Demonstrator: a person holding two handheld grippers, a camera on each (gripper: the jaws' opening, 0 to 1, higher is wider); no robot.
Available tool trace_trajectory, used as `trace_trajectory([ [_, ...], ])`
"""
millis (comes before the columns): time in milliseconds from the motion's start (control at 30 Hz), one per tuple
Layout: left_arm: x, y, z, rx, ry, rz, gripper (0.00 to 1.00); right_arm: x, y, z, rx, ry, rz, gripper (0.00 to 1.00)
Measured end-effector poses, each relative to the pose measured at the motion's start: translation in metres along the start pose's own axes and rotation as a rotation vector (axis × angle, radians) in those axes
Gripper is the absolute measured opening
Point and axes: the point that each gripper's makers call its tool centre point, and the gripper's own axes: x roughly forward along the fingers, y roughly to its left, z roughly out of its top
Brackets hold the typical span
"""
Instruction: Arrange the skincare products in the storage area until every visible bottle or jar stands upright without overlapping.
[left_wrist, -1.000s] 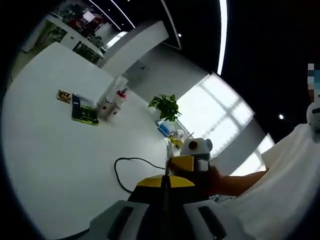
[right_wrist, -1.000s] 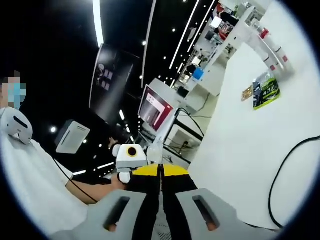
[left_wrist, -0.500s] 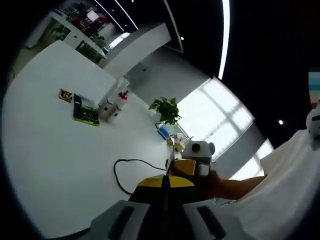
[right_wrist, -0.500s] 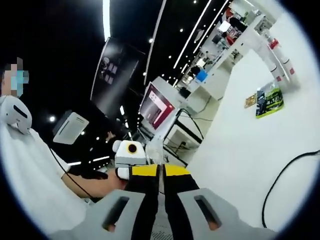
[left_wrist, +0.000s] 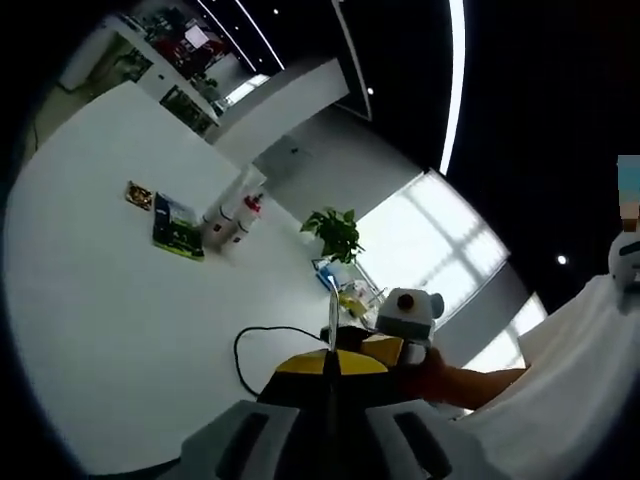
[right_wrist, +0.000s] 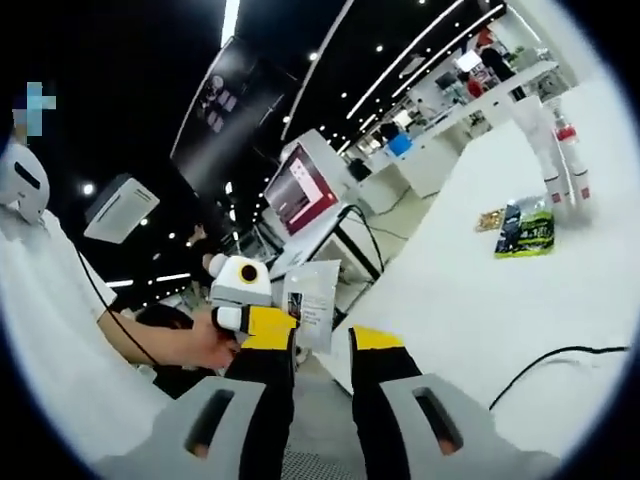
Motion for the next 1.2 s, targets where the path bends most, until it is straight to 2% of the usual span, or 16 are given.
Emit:
trace_trajectory([
  [100,0.001,0.000,-0.001,0.000,0.006,0.002,0.00,-0.010,-0.009,0.003,-0.043,0.015,-0.067,0.18],
  [233,0.001,0.000,-0.002,-0.001,0.007,0.002,0.00,-0.021,-0.017,0.005,-0.076,0.016,-0.121,0.23],
  [300,0.001,0.000,-0.001,-0.003,0.002,0.002,0.00,-0.027,-0.028,0.005,-0.105,0.022,-0.187,0.27],
  [333,0.000,0.001,0.000,-0.005,-0.003,0.004,0.00,-0.031,-0.035,0.004,-0.131,0.039,-0.229,0.29],
  [367,0.000,0.001,0.001,-0.006,-0.005,0.004,0.00,-0.033,-0.038,0.002,-0.147,0.052,-0.240,0.29],
  [533,0.000,0.002,0.002,-0.017,-0.011,0.006,0.00,-0.043,-0.061,-0.009,-0.317,0.171,-0.379,0.31],
  [633,0.000,0.002,0.002,-0.021,-0.010,0.008,0.00,-0.045,-0.069,-0.016,-0.421,0.229,-0.438,0.36],
  [700,0.000,0.003,0.002,-0.021,-0.010,0.010,0.00,-0.044,-0.072,-0.023,-0.457,0.254,-0.460,0.37],
  [800,0.000,0.003,0.002,-0.025,-0.011,0.011,0.00,-0.043,-0.078,-0.029,-0.456,0.257,-0.484,0.37],
  [867,0.000,0.004,0.002,-0.028,-0.011,0.012,0.00,-0.046,-0.086,-0.030,-0.500,0.285,-0.523,0.35],
  [1000,0.000,0.004,0.001,-0.033,-0.006,0.013,0.00,-0.044,-0.091,-0.029,-0.494,0.285,-0.536,0.36],
  [1200,0.001,0.007,0.000,-0.046,0.001,0.020,0.00,-0.046,-0.102,-0.032,-0.520,0.320,-0.593,0.37],
])
